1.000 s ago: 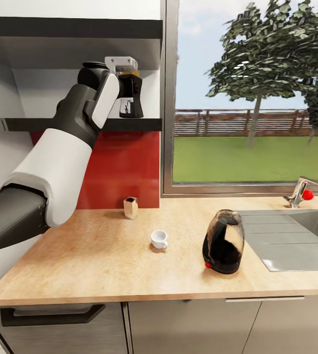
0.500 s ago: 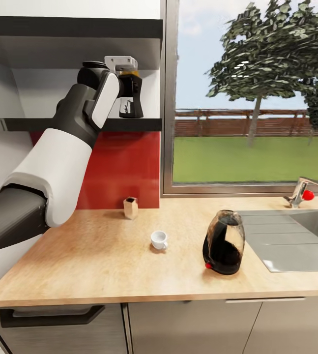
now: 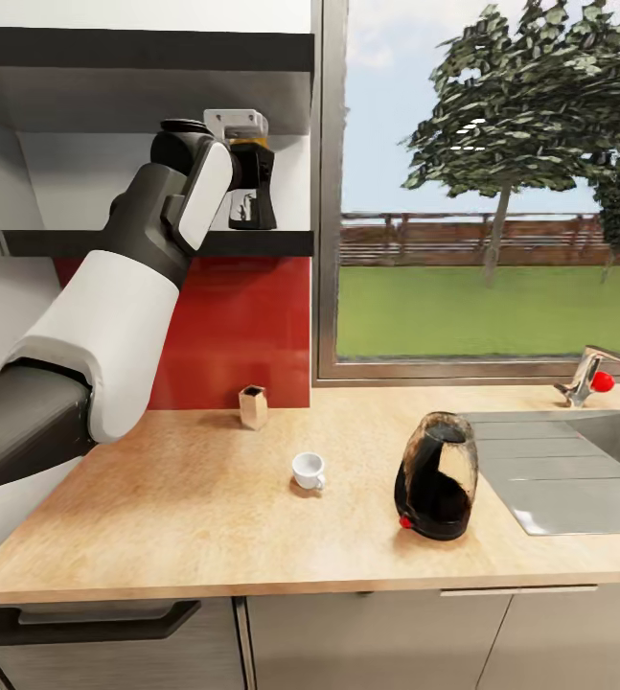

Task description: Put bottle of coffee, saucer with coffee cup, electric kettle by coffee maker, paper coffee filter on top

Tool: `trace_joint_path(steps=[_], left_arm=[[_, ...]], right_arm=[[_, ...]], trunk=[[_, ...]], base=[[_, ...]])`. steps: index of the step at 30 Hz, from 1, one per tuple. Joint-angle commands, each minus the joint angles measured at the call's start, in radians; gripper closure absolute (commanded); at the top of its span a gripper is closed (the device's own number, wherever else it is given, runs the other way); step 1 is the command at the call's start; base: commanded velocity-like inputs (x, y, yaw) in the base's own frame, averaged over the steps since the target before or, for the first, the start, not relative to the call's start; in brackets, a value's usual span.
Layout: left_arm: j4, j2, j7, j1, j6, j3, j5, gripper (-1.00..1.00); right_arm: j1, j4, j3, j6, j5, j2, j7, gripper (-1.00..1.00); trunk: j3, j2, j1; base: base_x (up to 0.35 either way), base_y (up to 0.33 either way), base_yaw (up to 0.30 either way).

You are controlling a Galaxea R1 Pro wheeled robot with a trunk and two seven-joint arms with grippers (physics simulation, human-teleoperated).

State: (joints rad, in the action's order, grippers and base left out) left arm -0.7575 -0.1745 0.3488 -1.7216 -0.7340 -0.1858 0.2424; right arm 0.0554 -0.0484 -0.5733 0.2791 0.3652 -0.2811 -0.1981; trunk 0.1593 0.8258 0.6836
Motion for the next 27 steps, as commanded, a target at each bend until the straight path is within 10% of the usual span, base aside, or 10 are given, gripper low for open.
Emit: trace_joint_path(steps=[1,27], left_arm=[[0.000,0.000,0.008,-0.001,-0.002,-0.002,0.009,-1.00],[0.001,0.000,0.008,-0.001,-0.002,0.001,0.009,-1.00]], right_arm=[[0.001,-0.004,-0.006,0.006,0.011,0.000,-0.007,-1.00],[0.001,-0.004,-0.005,0.006,0.011,0.000,-0.007,-1.00]], trunk=[[0.002,0.001,0.000],[0.002,0.001,0.000]], base=[[0.001,-0.050,0.000],[0.037,-0.017,0.000]])
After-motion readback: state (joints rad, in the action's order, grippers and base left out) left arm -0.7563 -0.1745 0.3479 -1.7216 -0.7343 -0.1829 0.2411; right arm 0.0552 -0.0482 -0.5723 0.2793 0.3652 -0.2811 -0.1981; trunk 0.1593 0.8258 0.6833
